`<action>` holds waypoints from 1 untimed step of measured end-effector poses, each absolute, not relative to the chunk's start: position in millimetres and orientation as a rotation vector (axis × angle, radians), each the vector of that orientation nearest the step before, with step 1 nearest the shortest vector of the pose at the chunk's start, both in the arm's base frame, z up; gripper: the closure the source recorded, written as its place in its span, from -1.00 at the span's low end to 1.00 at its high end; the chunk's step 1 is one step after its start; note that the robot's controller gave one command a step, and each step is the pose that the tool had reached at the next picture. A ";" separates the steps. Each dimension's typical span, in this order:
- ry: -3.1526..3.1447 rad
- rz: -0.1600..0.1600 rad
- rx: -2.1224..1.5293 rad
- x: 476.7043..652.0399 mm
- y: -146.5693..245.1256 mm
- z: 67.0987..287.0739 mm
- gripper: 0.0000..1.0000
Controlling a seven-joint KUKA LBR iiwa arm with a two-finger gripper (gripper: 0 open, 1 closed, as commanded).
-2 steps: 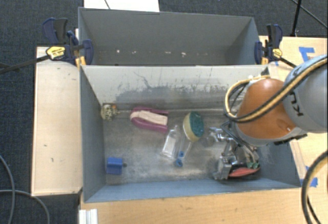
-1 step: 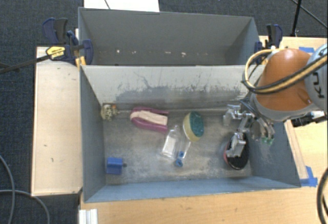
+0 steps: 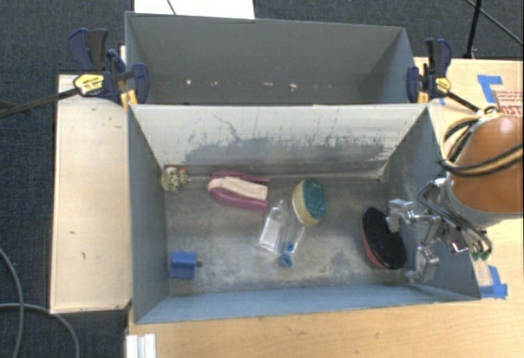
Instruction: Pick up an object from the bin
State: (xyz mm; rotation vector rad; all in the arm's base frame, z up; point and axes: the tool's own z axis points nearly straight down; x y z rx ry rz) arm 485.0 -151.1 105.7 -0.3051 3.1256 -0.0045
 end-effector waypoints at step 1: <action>3.127 -0.006 0.008 504.8 -120.0 74.3 -1.00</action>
Offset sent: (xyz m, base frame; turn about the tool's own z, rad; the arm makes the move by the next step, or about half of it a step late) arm 0.0152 0.0325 -0.0357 0.1981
